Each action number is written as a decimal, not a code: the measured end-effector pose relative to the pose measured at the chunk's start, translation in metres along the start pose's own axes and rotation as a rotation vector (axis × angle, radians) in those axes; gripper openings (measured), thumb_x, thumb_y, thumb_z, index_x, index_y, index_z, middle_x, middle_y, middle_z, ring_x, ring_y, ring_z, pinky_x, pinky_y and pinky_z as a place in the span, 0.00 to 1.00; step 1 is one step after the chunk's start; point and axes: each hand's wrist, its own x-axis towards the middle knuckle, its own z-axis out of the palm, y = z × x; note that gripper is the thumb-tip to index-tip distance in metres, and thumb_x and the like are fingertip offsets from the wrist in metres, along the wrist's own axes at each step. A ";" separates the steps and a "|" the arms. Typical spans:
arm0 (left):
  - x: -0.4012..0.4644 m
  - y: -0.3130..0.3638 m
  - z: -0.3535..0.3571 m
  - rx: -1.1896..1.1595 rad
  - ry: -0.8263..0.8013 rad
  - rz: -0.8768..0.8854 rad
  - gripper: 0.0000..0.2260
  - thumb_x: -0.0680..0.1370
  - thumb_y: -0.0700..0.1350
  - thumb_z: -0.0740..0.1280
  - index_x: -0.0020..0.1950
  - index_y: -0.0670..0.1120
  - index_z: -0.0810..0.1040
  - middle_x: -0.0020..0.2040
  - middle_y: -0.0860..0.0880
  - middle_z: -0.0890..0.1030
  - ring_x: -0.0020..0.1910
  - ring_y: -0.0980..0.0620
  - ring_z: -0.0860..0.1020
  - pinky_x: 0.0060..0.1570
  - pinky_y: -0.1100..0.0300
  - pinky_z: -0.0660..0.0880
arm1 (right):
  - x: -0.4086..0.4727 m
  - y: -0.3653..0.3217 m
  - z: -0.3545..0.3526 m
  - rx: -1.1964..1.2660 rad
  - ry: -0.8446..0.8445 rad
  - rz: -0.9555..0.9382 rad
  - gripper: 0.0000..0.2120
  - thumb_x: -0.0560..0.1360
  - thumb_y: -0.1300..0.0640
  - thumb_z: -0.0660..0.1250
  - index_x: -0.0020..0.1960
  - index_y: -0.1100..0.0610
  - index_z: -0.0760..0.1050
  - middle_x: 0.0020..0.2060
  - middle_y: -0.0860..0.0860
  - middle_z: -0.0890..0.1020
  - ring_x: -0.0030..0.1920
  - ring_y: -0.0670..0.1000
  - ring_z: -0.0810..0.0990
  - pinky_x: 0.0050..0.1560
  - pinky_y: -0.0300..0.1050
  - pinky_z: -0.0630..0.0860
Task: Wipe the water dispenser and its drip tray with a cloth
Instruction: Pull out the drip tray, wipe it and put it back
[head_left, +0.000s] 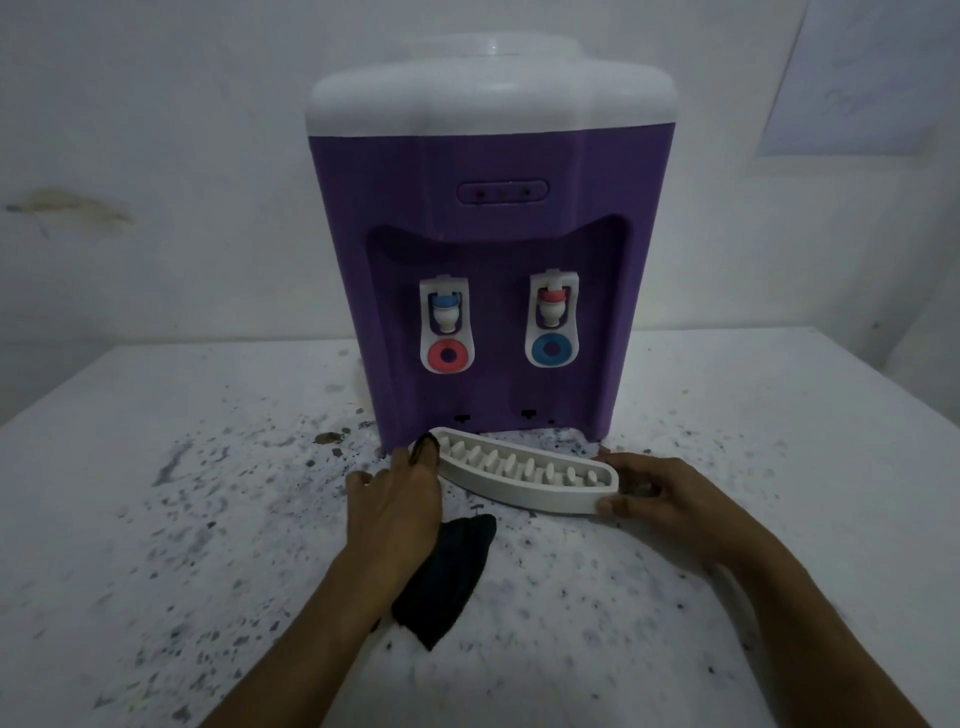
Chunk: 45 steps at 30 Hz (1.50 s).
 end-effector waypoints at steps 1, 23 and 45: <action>0.003 -0.004 0.000 -0.032 -0.010 -0.001 0.24 0.80 0.45 0.58 0.75 0.50 0.55 0.60 0.48 0.72 0.53 0.50 0.74 0.60 0.52 0.63 | 0.000 0.001 -0.001 -0.019 -0.006 0.001 0.17 0.73 0.54 0.71 0.54 0.35 0.73 0.51 0.32 0.78 0.51 0.31 0.76 0.47 0.25 0.72; -0.003 0.082 -0.013 -0.077 -0.064 0.373 0.21 0.79 0.41 0.58 0.72 0.51 0.62 0.61 0.45 0.69 0.54 0.43 0.75 0.45 0.53 0.69 | -0.001 -0.007 0.006 -0.230 0.032 -0.137 0.15 0.72 0.50 0.71 0.52 0.32 0.73 0.45 0.33 0.79 0.47 0.34 0.76 0.46 0.29 0.72; -0.031 0.049 -0.026 -0.156 -0.164 0.315 0.15 0.83 0.46 0.52 0.68 0.57 0.67 0.48 0.53 0.67 0.44 0.55 0.68 0.40 0.60 0.64 | 0.001 0.004 -0.001 -0.182 0.008 -0.096 0.21 0.72 0.54 0.72 0.56 0.33 0.72 0.49 0.28 0.78 0.53 0.32 0.75 0.50 0.25 0.69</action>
